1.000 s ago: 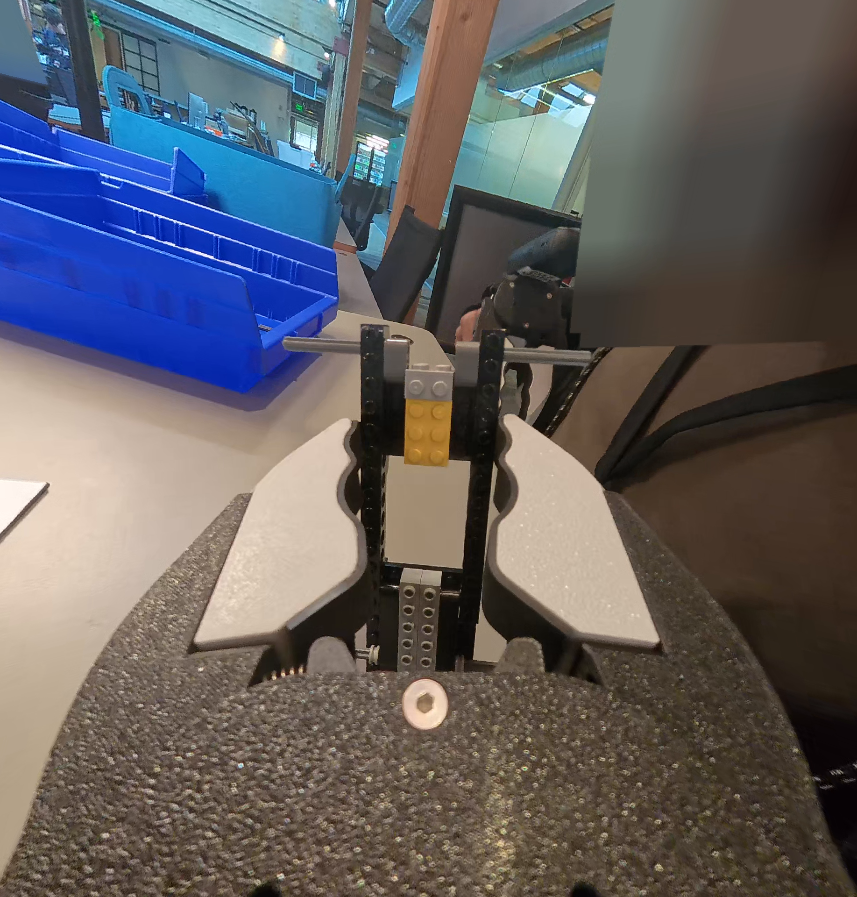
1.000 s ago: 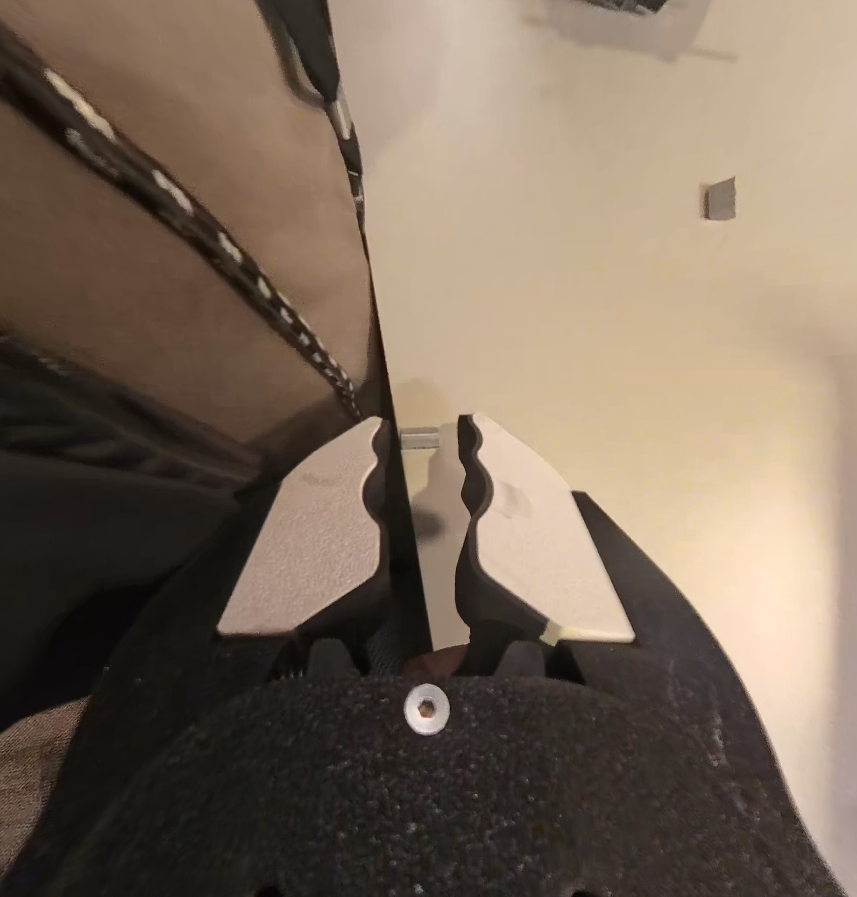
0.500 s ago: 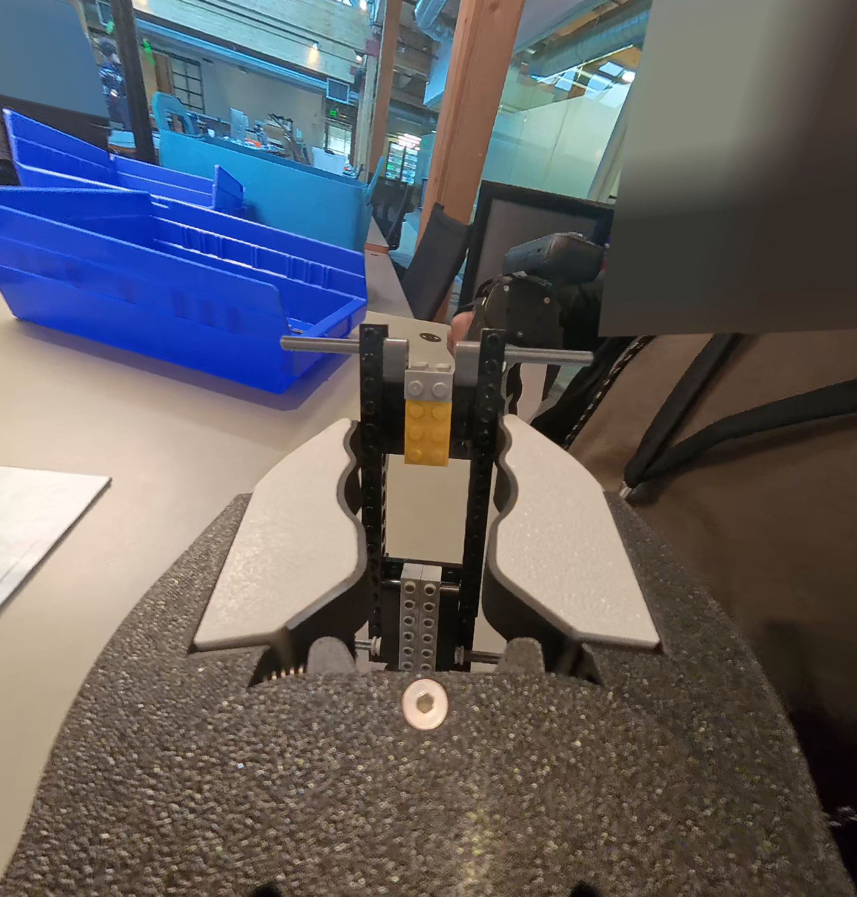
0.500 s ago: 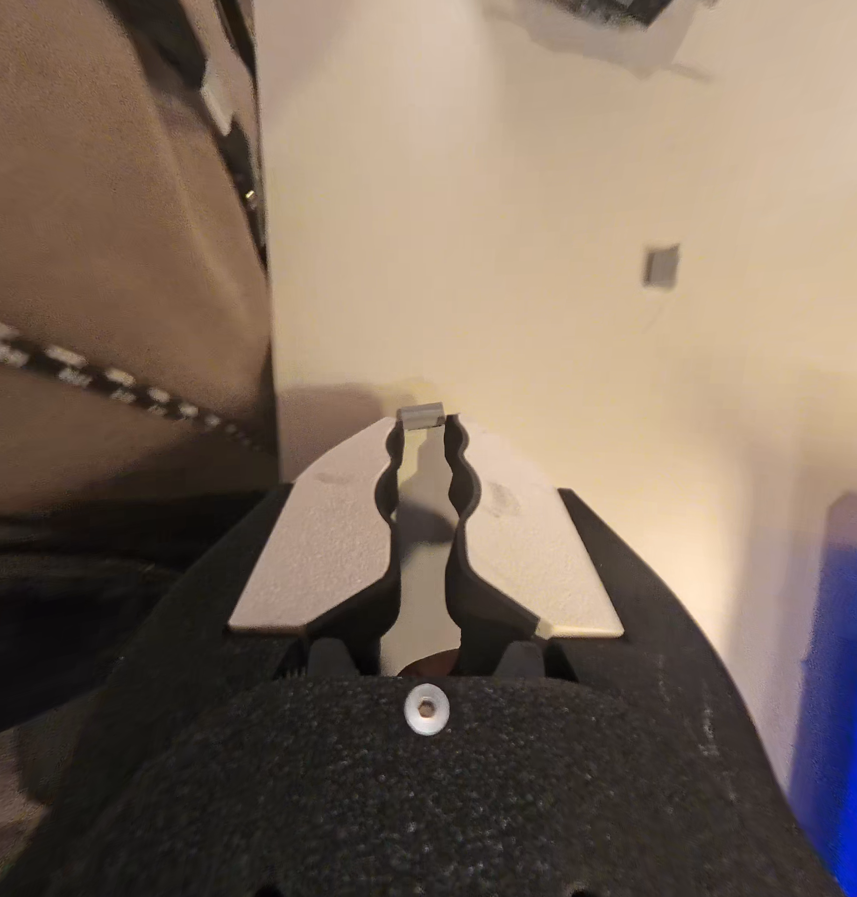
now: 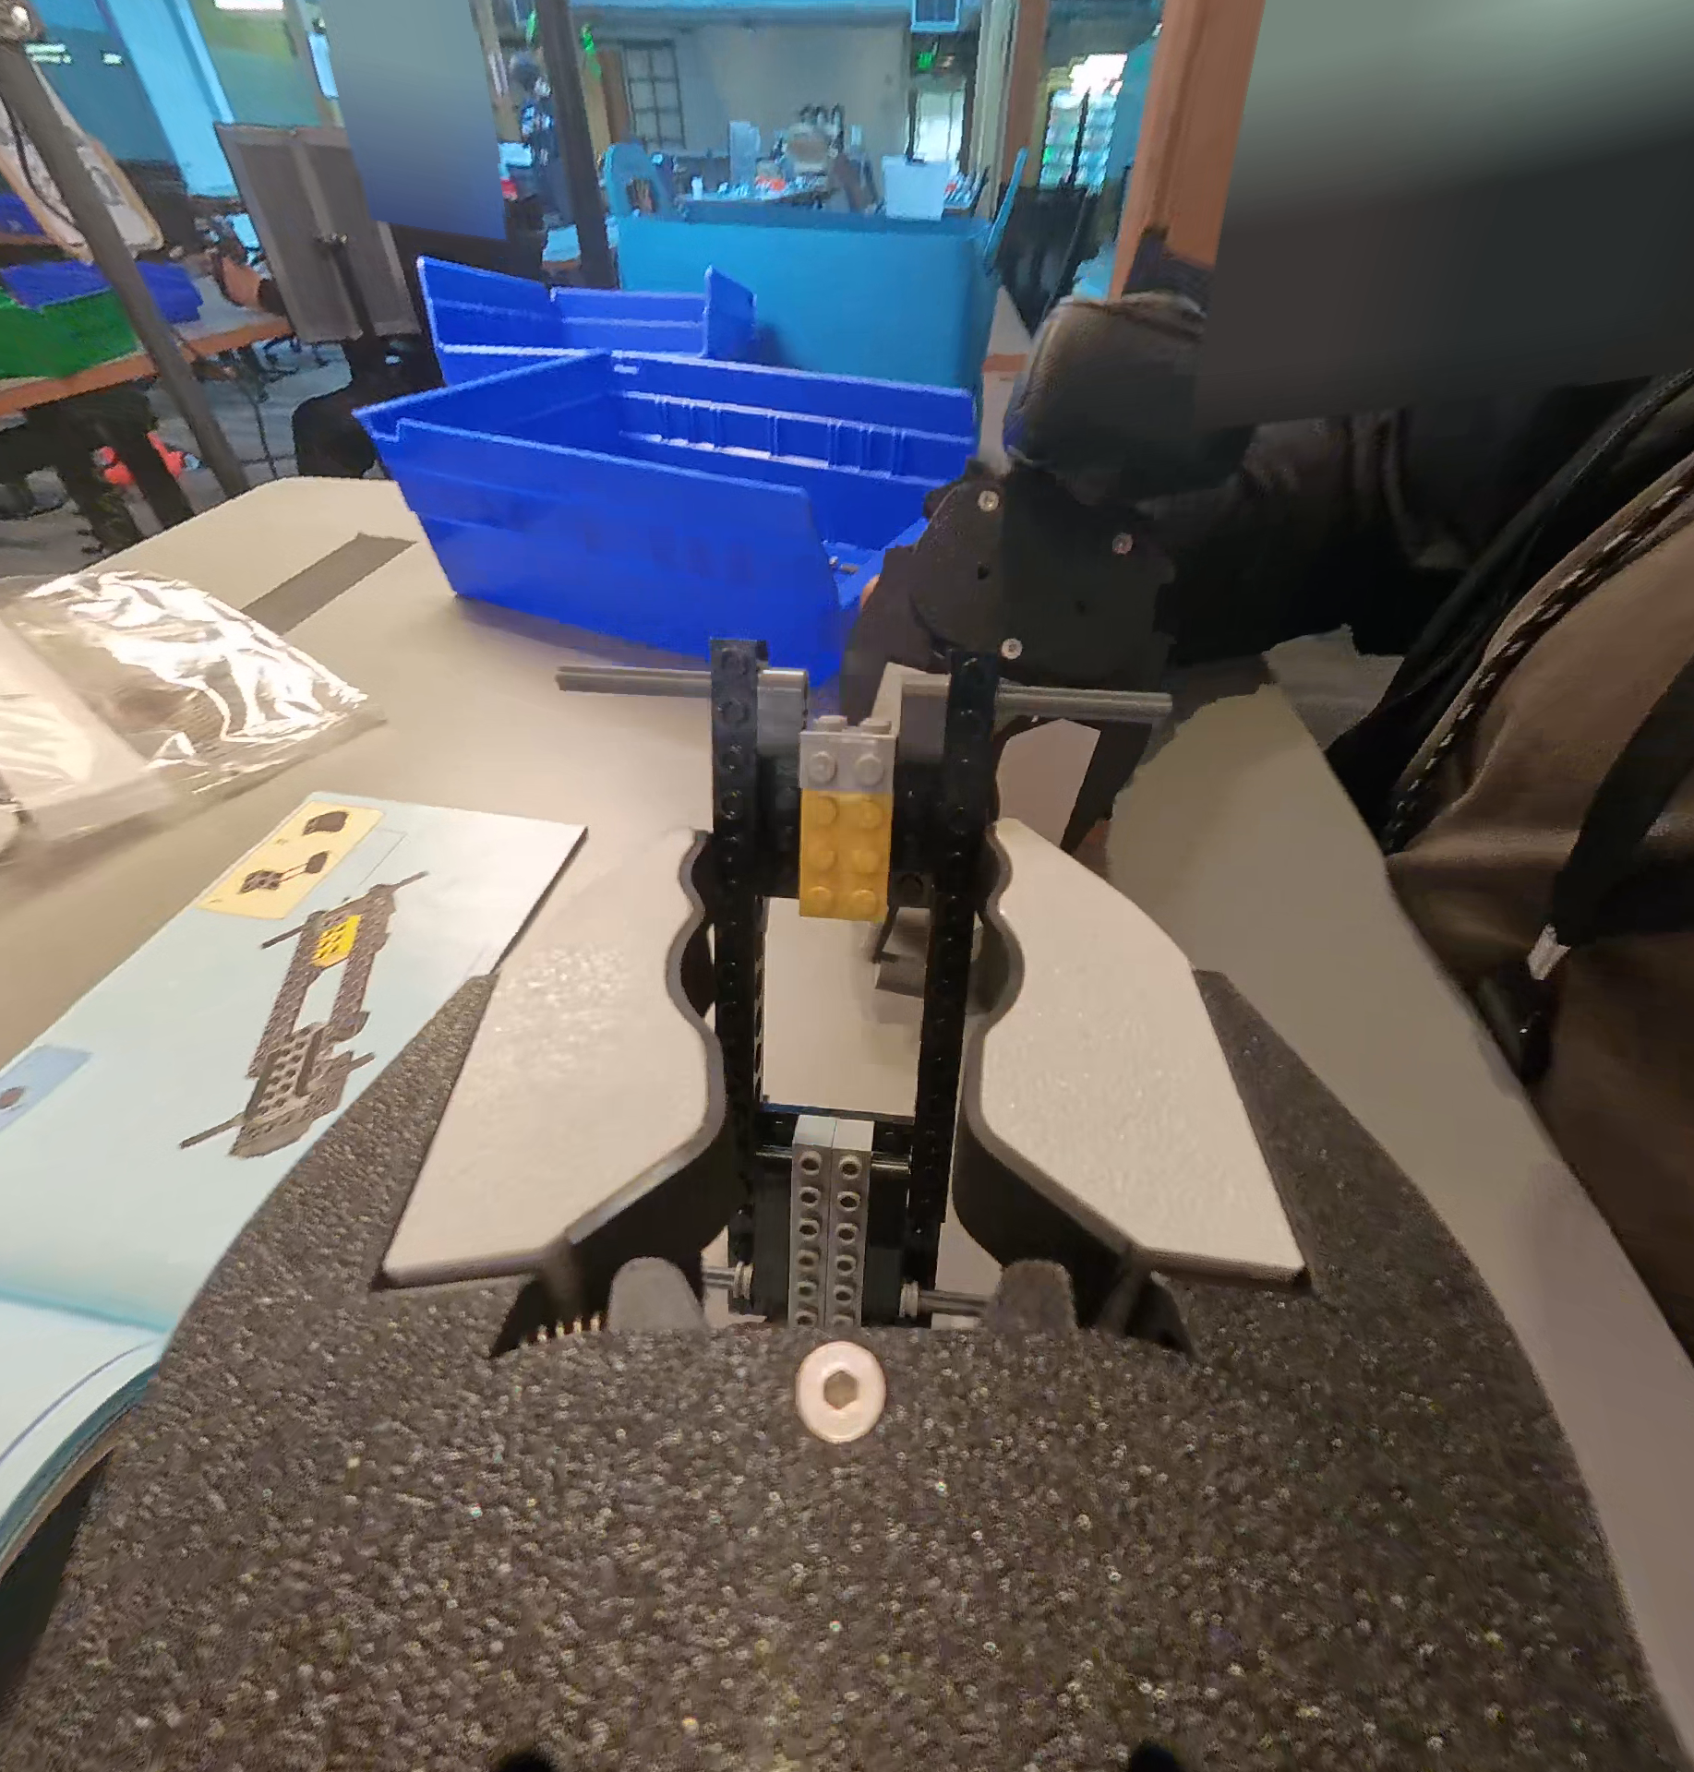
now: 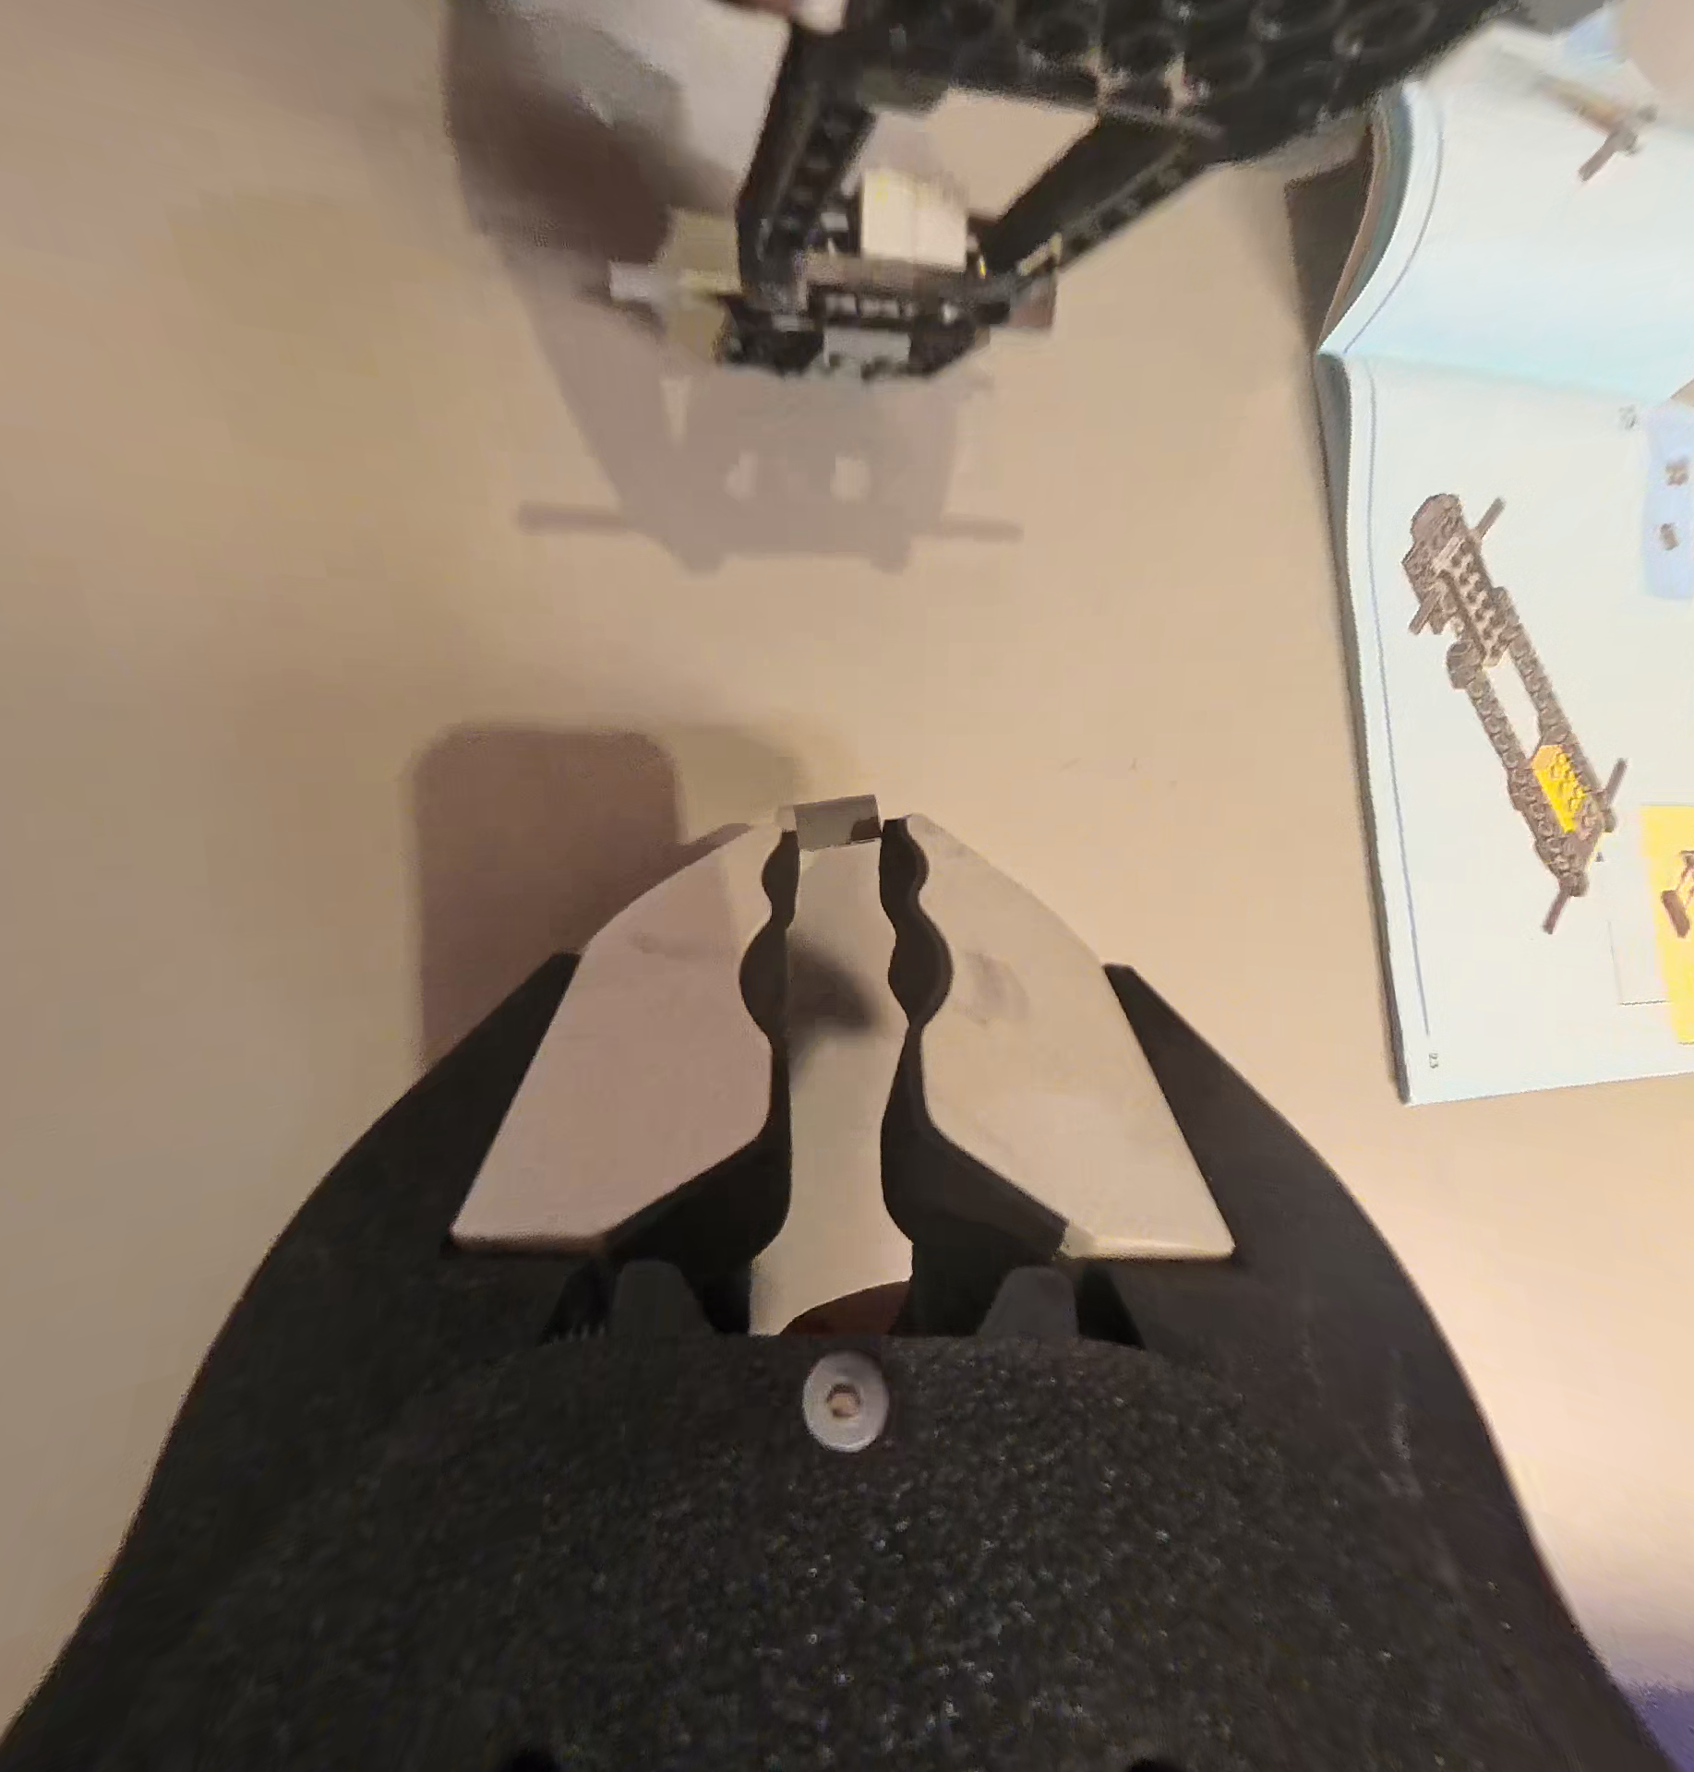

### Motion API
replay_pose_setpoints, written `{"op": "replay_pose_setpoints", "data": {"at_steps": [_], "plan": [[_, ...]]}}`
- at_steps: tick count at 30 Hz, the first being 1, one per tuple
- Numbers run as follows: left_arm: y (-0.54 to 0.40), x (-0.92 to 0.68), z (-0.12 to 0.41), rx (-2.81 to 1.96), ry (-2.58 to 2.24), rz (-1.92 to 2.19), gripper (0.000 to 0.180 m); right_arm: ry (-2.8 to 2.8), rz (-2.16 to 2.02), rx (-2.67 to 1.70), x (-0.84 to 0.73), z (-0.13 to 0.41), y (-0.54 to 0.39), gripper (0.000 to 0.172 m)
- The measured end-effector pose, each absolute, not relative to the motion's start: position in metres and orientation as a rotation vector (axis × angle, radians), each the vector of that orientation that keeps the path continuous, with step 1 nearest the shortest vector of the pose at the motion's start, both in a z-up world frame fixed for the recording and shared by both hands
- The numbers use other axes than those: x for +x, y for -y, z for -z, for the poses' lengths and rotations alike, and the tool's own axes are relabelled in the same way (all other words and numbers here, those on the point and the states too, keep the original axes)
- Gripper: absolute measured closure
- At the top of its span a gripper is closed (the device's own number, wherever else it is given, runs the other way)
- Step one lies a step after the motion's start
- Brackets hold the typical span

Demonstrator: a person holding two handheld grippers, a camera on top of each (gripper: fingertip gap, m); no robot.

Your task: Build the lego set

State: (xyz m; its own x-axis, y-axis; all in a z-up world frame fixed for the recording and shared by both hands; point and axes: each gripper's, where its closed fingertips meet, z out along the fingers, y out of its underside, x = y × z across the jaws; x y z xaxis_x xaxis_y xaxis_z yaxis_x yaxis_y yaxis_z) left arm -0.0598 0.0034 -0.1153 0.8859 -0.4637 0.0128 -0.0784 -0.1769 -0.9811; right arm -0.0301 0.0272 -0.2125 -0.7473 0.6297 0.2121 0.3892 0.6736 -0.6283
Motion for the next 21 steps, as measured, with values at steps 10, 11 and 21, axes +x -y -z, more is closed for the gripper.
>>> {"op": "replay_pose_setpoints", "data": {"at_steps": [10,11,21], "plan": [[-0.003,-0.064,0.17,-2.058,-0.52,0.268,0.128,2.458,-0.819,-0.857,-0.035,0.222,-0.04,0.145],[-0.002,-0.064,0.176,-2.096,-0.548,0.235,0.128,2.452,-0.813,-0.867,-0.036,0.222,-0.042,0.145],[0.006,-0.06,0.198,-2.2,-0.651,0.2,0.128,2.414,-0.824,-0.895,-0.038,0.223,-0.046,0.149]]}}
